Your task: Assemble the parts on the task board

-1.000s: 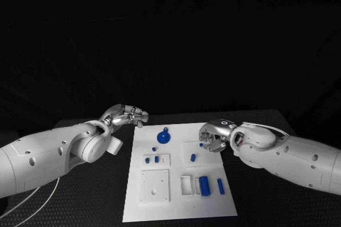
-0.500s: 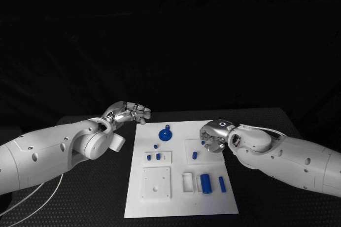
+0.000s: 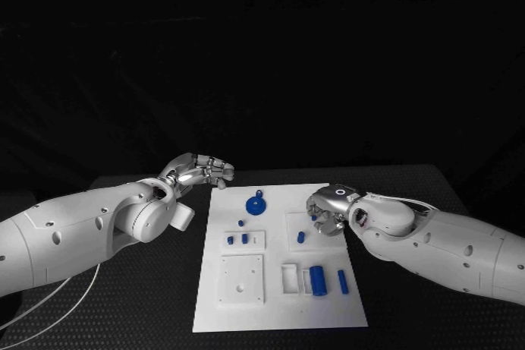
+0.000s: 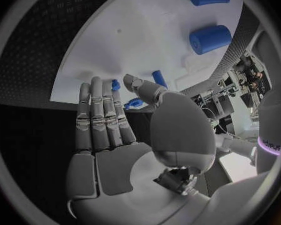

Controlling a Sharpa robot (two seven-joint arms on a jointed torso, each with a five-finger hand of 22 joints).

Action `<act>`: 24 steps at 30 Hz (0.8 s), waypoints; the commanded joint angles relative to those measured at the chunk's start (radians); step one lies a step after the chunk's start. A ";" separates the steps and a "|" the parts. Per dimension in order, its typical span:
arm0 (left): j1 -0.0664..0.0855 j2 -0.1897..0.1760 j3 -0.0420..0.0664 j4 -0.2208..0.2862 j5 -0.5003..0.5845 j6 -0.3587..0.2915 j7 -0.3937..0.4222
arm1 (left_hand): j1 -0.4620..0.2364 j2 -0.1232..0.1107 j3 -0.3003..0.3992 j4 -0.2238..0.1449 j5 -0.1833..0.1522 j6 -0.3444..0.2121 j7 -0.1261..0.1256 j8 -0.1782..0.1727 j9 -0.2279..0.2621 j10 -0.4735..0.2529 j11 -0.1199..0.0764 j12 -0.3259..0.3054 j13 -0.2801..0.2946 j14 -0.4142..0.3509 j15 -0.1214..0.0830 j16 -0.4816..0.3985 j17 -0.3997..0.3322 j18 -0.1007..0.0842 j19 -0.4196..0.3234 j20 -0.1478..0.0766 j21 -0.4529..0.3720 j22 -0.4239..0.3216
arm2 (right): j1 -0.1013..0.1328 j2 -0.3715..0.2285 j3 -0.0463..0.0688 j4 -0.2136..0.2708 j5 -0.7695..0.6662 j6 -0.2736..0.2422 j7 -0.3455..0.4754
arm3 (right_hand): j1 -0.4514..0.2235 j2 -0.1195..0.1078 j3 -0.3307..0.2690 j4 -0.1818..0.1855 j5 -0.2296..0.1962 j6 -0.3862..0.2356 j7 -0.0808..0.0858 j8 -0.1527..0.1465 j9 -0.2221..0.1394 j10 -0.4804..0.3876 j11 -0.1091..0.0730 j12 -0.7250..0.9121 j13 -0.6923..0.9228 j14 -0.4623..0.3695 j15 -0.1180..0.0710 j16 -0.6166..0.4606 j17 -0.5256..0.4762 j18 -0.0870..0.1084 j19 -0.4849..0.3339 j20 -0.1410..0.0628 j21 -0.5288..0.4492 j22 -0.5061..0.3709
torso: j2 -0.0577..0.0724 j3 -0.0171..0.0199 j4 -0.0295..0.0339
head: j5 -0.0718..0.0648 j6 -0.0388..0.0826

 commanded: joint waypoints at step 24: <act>0.001 0.004 0.001 0.009 0.008 0.017 -0.006 | -0.013 0.002 -0.008 0.000 -0.004 -0.011 0.000 0.003 0.000 -0.011 0.003 -0.001 -0.002 0.006 0.005 -0.011 0.002 -0.001 0.000 0.008 -0.008 0.002 | -0.017 0.040 -0.020 -0.038 -0.094 0.008 -0.037 | 0.003 0.083 0.017 -0.046 -0.006 0.070 -0.023 0.026 0.008 0.071 -0.023 -0.007 0.025 0.030 -0.012 0.026 0.045 -0.009 0.040 -0.013 0.024 0.010 | 0.000 0.0008 -0.0004 | 0.000 -0.014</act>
